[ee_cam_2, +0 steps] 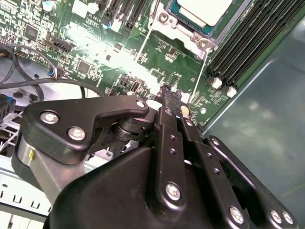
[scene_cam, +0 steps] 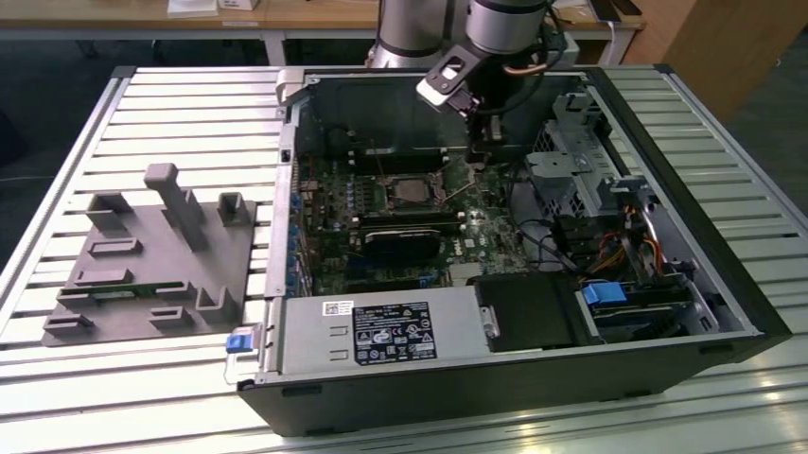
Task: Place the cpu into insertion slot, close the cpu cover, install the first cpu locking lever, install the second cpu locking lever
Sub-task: 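Close the cpu cover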
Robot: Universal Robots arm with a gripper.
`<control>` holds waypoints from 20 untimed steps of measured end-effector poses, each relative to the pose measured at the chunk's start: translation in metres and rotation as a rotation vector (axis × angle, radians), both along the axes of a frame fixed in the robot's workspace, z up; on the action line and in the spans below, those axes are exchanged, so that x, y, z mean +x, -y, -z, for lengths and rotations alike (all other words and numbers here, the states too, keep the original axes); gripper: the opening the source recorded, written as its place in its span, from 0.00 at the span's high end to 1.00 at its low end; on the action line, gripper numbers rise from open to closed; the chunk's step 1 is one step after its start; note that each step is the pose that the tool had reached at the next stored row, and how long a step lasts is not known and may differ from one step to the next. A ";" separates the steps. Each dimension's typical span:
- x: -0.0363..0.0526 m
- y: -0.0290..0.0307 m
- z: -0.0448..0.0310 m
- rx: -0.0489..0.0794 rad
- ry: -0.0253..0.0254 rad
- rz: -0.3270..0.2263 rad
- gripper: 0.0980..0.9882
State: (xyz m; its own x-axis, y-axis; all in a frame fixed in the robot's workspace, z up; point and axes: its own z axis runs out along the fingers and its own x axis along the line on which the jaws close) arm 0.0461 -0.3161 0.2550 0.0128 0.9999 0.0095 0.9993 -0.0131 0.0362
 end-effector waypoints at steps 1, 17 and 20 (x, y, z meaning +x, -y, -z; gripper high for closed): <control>0.0009 0.0000 0.0002 0.000 0.0000 0.000 0.99; 0.0119 -0.0009 0.0022 -0.003 0.0000 0.000 0.99; 0.0144 -0.0010 0.0025 -0.005 -0.0001 0.000 0.99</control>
State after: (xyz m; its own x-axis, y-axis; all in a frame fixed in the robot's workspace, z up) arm 0.0604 -0.3150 0.2524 0.0129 0.9999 0.0043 0.9993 -0.0130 0.0361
